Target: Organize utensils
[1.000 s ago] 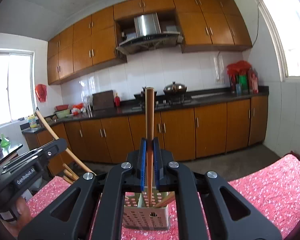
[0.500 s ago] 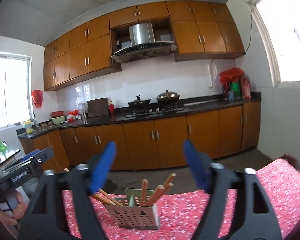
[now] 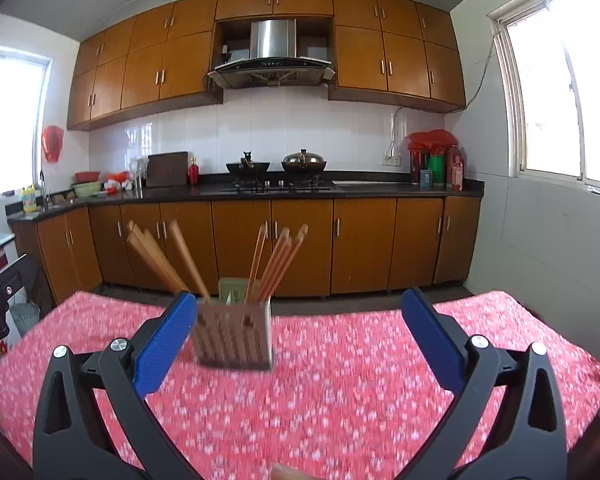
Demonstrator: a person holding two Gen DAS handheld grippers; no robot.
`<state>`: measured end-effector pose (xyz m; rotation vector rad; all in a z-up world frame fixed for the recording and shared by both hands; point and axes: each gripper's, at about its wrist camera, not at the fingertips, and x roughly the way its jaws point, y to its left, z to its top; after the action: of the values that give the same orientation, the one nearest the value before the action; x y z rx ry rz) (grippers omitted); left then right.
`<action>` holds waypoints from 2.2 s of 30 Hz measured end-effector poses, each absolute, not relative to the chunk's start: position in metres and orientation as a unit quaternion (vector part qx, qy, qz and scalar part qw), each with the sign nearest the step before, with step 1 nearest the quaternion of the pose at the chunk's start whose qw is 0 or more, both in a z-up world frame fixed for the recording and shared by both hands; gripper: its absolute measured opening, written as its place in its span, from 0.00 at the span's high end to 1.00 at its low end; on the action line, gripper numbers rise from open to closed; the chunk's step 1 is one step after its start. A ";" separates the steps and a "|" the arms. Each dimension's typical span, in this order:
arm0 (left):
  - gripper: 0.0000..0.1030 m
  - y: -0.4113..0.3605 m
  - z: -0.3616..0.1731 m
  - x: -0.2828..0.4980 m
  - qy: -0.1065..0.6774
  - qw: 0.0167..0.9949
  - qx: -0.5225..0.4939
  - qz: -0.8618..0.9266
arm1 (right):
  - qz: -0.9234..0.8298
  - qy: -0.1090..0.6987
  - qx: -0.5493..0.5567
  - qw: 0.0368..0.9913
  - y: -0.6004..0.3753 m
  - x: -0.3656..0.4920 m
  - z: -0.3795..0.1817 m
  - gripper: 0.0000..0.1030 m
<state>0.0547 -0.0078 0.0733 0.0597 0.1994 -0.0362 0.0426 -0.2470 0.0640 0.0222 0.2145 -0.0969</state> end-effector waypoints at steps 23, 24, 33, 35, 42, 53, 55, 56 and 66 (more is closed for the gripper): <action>0.04 -0.015 -0.018 0.016 0.156 0.987 0.034 -0.021 | -0.040 0.185 0.039 0.981 -0.237 0.005 -0.027 0.02; 0.04 -0.015 -0.019 0.016 0.157 0.987 0.033 -0.021 | -0.041 0.185 0.040 0.981 -0.237 0.005 -0.027 0.02; 0.04 -0.014 -0.018 0.014 0.156 0.987 0.033 -0.027 | -0.040 0.179 0.038 0.982 -0.235 0.001 -0.025 0.02; 0.04 -0.014 -0.018 0.013 0.155 0.987 0.033 -0.027 | -0.040 0.179 0.038 0.982 -0.235 0.000 -0.025 0.02; 0.04 -0.014 -0.016 0.012 0.153 0.987 0.031 -0.028 | -0.040 0.177 0.039 0.983 -0.236 -0.001 -0.022 0.02; 0.04 -0.015 -0.016 0.011 0.153 0.987 0.030 -0.029 | -0.041 0.177 0.040 0.983 -0.236 -0.003 -0.021 0.02; 0.04 -0.015 -0.016 0.011 0.153 0.987 0.030 -0.030 | -0.042 0.177 0.040 0.983 -0.236 -0.002 -0.021 0.02; 0.04 -0.014 -0.016 0.011 0.154 0.987 0.029 -0.030 | -0.042 0.177 0.040 0.982 -0.236 -0.002 -0.021 0.02; 0.04 -0.014 -0.016 0.014 0.159 0.986 0.027 -0.032 | -0.042 0.177 0.040 0.982 -0.235 -0.002 -0.020 0.02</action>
<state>0.0137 -0.0141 -0.0159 0.0534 0.3192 -0.0637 -0.0022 -0.2355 -0.0204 0.0805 0.3561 -0.0845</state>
